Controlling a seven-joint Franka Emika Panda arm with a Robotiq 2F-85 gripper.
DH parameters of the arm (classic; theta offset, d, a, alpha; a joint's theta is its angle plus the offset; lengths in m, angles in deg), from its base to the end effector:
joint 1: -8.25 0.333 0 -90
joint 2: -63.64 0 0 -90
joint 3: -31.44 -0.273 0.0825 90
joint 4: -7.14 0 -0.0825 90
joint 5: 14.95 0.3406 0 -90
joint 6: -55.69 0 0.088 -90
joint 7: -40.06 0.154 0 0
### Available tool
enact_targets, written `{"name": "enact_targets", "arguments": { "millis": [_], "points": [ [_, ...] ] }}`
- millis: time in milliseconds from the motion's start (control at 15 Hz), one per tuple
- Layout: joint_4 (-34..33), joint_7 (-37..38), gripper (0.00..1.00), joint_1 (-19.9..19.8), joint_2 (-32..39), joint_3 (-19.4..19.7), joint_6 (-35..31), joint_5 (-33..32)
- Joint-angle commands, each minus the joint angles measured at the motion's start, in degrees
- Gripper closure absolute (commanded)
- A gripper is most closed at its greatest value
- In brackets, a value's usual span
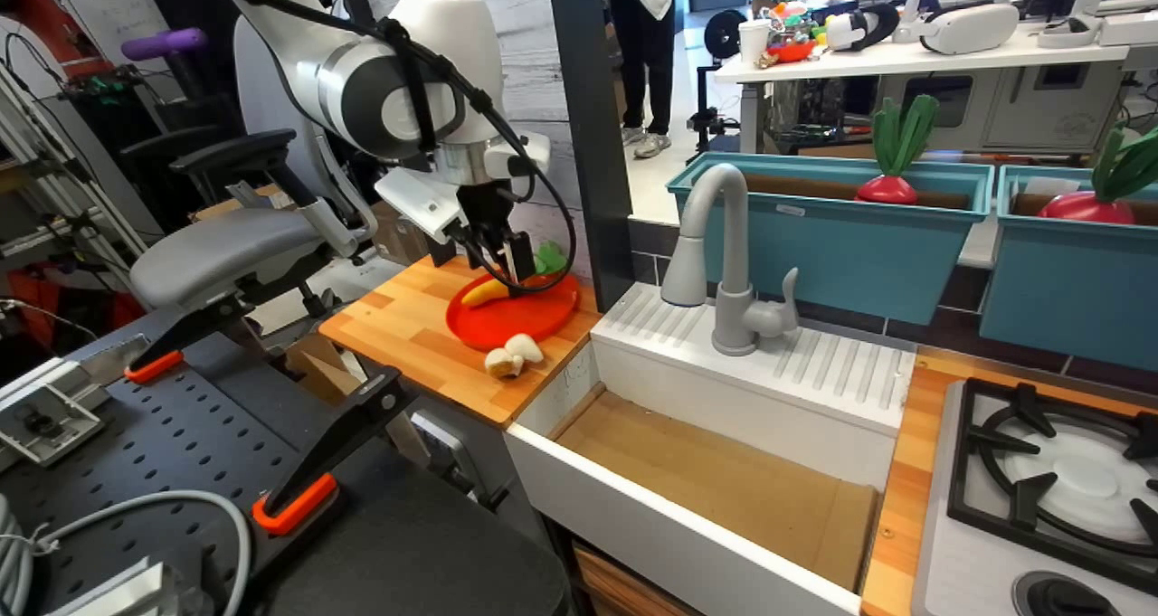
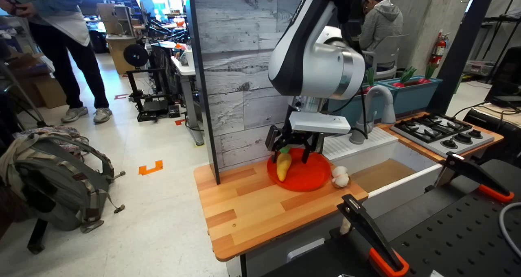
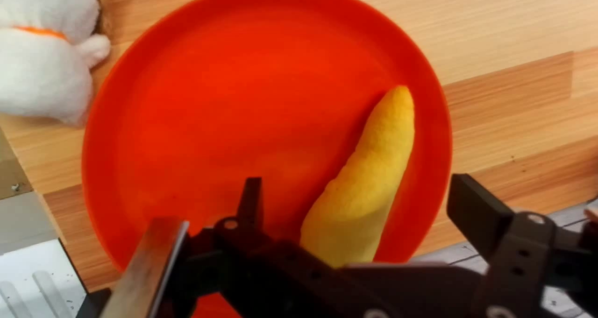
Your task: Remove the carrot plush toy from the red plate and put it on the table
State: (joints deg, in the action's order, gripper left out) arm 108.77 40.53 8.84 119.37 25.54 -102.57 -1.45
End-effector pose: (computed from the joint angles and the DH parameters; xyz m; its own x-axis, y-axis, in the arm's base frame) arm 0.5670 0.0628 -0.0147 0.9875 -0.1575 -0.0116 -0.1571 -0.9724 -0.1726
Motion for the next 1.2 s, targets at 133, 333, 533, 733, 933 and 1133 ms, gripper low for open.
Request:
{"name": "enact_targets", "arguments": {
  "millis": [133,333,533,733,933,1133],
  "points": [
    [-4.5,1.5,0.42,0.2,2.4,0.2,3.9,-2.0],
    [-5.6,1.5,0.65,0.2,2.8,0.3,5.1,-2.0],
    [-6.3,0.8,0.88,-0.4,2.8,-0.2,6.1,-1.7],
    [-5.2,-0.3,1.00,-1.5,1.5,-1.3,5.0,-1.1],
    [-2.1,-1.8,0.99,-2.9,-0.9,-2.9,3.5,-0.6],
    [2.1,-4.2,0.99,-4.1,-4.1,-4.7,1.4,-0.6]
  ]
}}
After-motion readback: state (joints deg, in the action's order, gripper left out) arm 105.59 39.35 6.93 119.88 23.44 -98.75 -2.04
